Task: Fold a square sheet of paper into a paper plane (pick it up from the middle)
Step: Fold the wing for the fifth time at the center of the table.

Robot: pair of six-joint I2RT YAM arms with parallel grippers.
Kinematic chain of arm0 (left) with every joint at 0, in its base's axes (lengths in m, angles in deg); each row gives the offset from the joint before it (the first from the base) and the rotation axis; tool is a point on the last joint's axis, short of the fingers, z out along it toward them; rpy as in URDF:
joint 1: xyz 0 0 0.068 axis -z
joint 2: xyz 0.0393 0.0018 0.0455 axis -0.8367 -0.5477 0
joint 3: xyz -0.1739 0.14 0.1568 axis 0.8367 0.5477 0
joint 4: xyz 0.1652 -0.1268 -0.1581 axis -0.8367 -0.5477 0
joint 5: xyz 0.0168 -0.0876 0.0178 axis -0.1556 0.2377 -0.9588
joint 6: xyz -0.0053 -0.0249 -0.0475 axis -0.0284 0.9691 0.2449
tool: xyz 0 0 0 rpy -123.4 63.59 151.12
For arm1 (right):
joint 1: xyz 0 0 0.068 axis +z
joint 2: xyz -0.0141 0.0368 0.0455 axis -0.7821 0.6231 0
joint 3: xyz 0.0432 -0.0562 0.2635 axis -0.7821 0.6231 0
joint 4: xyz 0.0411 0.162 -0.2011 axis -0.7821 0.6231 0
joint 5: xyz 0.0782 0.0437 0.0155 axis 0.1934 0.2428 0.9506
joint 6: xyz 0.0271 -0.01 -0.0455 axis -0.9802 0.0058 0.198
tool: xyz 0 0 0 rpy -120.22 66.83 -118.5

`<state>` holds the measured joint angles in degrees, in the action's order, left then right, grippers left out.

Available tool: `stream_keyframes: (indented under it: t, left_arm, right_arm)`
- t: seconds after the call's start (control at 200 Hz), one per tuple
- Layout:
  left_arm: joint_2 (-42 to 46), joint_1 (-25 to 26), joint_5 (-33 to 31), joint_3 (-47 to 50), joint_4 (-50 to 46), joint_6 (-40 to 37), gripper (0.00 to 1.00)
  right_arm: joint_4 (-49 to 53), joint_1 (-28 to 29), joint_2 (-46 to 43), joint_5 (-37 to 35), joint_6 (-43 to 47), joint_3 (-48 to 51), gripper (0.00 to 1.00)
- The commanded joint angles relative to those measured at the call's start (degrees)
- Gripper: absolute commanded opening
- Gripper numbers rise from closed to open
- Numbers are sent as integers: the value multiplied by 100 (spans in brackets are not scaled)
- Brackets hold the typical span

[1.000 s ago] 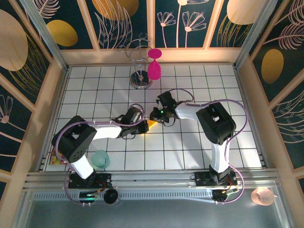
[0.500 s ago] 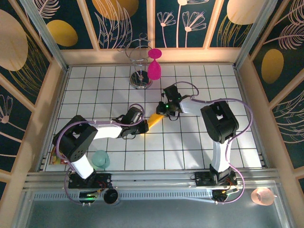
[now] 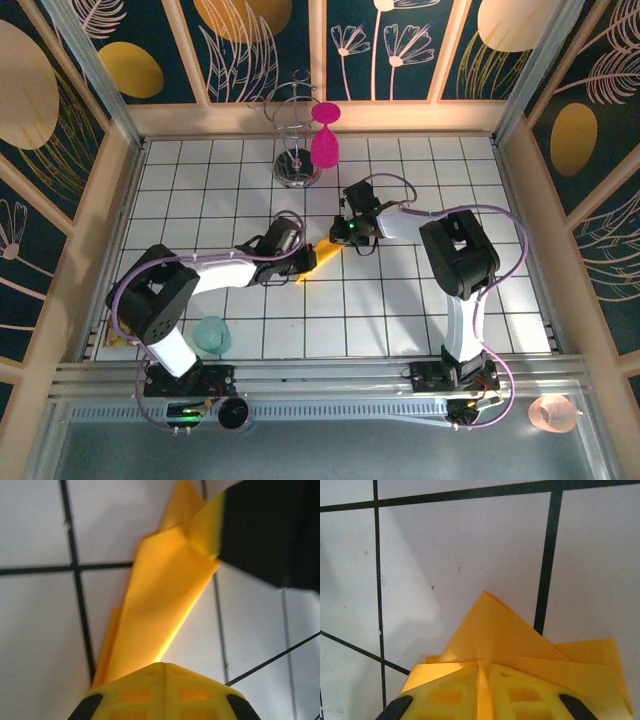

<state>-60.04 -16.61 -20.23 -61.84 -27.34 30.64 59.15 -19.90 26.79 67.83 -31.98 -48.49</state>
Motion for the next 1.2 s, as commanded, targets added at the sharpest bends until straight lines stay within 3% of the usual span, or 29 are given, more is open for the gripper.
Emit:
stream_keyframes:
  t: [0.0,0.25,0.611,0.901,1.191]
  left_arm:
    - [-113,-10,14,-337,112,-38,0]
    - [-807,-2,8,-688,-210,-7,0]
    - [-1031,-2,-66,-519,-486,118,0]
    - [-1083,-3,-66,-359,-435,137,0]
    - [-1093,-4,-66,-360,-427,143,0]
  right_arm:
    - [98,9,174,-77,16,221,14]
    - [-58,-167,90,-23,-54,355,12]
    - [-519,-185,-446,52,-123,529,12]
    - [-850,302,-1006,-434,-531,793,9]
    - [-1055,461,-696,-93,-854,973,6]
